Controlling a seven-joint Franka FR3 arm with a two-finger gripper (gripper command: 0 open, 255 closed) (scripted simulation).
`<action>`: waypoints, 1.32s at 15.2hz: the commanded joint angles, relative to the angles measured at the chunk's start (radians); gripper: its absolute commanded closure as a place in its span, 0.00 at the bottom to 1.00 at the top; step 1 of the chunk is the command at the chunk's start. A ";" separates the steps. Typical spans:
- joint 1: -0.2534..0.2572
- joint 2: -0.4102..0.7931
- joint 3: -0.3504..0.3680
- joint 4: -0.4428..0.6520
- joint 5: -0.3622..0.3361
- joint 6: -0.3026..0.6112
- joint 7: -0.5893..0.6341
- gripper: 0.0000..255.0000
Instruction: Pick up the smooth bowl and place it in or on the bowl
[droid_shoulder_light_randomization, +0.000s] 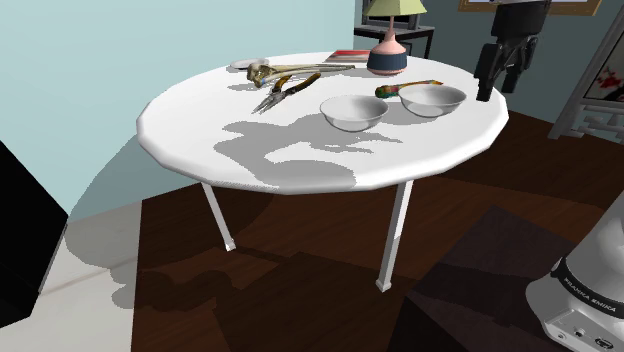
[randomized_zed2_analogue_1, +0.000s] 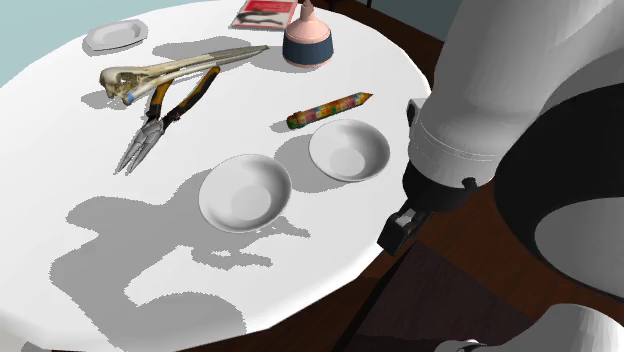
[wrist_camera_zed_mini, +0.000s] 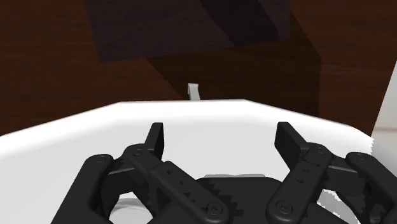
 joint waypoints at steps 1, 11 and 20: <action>0.000 0.000 0.000 0.000 0.000 0.000 0.000 0.00; -0.027 0.261 -0.277 0.144 0.074 0.149 -0.254 0.00; -0.029 0.616 -0.515 0.390 0.318 0.156 -0.543 0.00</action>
